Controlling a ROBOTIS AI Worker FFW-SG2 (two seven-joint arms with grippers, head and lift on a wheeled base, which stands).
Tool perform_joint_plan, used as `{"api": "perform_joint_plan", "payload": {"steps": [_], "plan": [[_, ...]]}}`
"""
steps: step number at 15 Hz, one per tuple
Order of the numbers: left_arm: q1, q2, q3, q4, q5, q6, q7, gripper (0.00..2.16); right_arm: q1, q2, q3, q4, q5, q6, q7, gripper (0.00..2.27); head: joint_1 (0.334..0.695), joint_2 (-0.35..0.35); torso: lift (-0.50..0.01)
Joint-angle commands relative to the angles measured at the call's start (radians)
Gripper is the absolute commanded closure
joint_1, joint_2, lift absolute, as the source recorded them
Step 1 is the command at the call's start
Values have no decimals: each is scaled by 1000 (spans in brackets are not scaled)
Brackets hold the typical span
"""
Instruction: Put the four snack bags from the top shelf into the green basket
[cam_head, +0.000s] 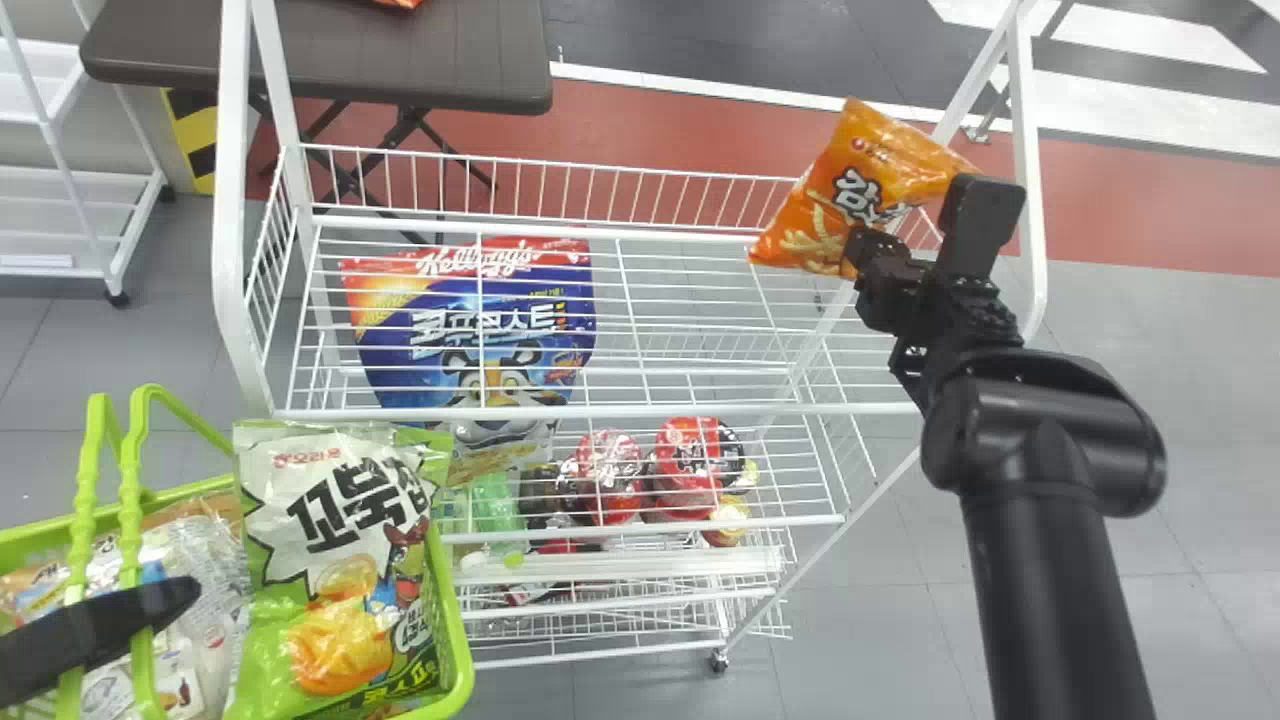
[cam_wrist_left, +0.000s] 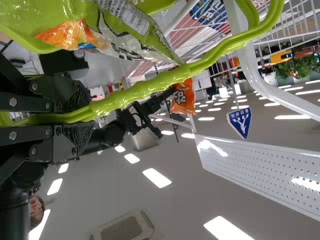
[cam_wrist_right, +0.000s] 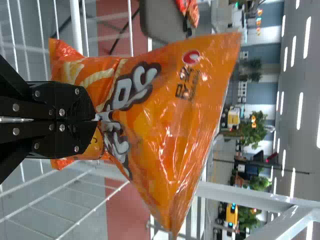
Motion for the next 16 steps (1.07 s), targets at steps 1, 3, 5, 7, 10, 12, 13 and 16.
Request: {"api": "perform_joint_plan", "payload": {"steps": [1, 3, 5, 7, 10, 12, 13, 16], "plan": [[0, 0, 0, 2, 0, -6, -10, 2148, 132, 4, 11, -245, -110, 118, 35, 2250, 695, -205, 0], [-2, -1, 0, 2, 0, -6, -10, 2148, 220, 8, 24, -416, -202, 222, 88, 2250, 695, -169, 0], [-2, -1, 0, 3, 0, -6, -10, 2148, 270, 8, 23, -539, -318, 369, 137, 2250, 695, -98, 0], [-2, -1, 0, 8, 0, -15, -10, 2148, 290, 8, 26, -604, -433, 520, 186, 2250, 695, -44, 0], [-2, -1, 0, 6, 0, -18, -10, 2148, 292, 7, 41, -651, -579, 780, 255, 2250, 695, 48, 0], [-2, 0, 0, 8, 0, -24, -10, 2148, 290, 7, 35, -665, -671, 928, 289, 2250, 695, 137, 0], [-2, -1, 0, 6, 0, -24, -10, 2148, 281, 7, 32, -665, -720, 986, 295, 2250, 695, 162, 0], [-3, -3, -8, 3, 0, -24, -10, 2148, 229, 7, 52, -637, -822, 1083, 299, 2250, 695, 248, 0]]}}
